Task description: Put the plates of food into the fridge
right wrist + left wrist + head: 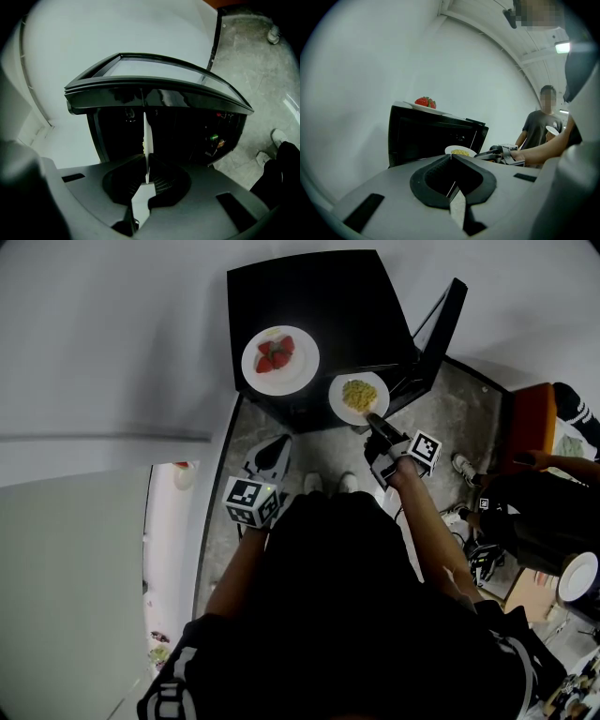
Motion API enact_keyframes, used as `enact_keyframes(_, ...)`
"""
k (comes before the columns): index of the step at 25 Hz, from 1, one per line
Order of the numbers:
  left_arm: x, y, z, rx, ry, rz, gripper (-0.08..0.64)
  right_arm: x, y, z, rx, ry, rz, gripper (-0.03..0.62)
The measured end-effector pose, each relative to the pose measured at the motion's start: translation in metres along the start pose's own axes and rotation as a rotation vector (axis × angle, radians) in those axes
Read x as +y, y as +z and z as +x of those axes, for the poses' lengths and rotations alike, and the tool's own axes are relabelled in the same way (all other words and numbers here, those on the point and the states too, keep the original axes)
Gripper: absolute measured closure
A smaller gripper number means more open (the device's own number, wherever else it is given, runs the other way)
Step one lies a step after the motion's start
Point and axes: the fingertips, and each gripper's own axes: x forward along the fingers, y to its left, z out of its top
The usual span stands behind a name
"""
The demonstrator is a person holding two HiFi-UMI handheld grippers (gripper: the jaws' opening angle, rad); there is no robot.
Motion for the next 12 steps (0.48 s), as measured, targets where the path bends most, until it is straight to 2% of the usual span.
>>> enact_keyframes(12,0.006,0.005,-0.002,0.002,0.025,-0.003,0.538,-0.008,0.009,0.018,-0.057,-0.017,0.038,0.554)
